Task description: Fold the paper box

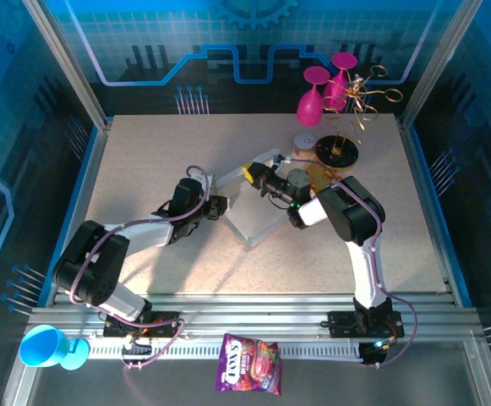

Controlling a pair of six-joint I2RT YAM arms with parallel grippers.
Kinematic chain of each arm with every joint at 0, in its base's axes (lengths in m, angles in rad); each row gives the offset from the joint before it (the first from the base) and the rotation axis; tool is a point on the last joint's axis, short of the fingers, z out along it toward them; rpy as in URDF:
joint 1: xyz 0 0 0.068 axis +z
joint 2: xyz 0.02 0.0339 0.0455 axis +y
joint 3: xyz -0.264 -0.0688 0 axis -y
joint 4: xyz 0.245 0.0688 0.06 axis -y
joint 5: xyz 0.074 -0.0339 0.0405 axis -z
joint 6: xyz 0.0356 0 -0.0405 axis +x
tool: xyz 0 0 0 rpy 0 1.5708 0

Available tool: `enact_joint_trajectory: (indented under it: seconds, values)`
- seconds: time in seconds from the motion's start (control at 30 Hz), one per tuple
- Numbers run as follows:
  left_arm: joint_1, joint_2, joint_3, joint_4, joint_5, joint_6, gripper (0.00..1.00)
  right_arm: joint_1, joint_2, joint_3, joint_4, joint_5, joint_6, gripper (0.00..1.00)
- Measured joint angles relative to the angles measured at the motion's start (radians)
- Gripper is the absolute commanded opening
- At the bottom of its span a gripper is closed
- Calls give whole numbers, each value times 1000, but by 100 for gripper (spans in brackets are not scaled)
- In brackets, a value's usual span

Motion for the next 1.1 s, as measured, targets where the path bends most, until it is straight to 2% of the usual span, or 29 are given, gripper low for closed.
enact_joint_trajectory:
  seconds: [0.17, 0.37, 0.63, 0.83, 1.1]
  values:
    - [-8, 30, -8, 55, -29, -24, 28, -3, 0, 0, 2, 10, 5, 0]
    - [-35, 61, -21, 131, -77, -51, 38, -4, 0, -2, 2, 27, 10, 0]
    - [-65, 92, -21, 180, -157, -67, 36, -6, 0, -2, 2, 43, 18, 0]
    - [-83, 132, -20, 217, -229, -73, 28, -6, 0, -2, 2, 53, 25, 0]
    - [-117, 175, 10, 234, -336, -92, 10, -10, 0, -2, 3, 87, 25, 0]
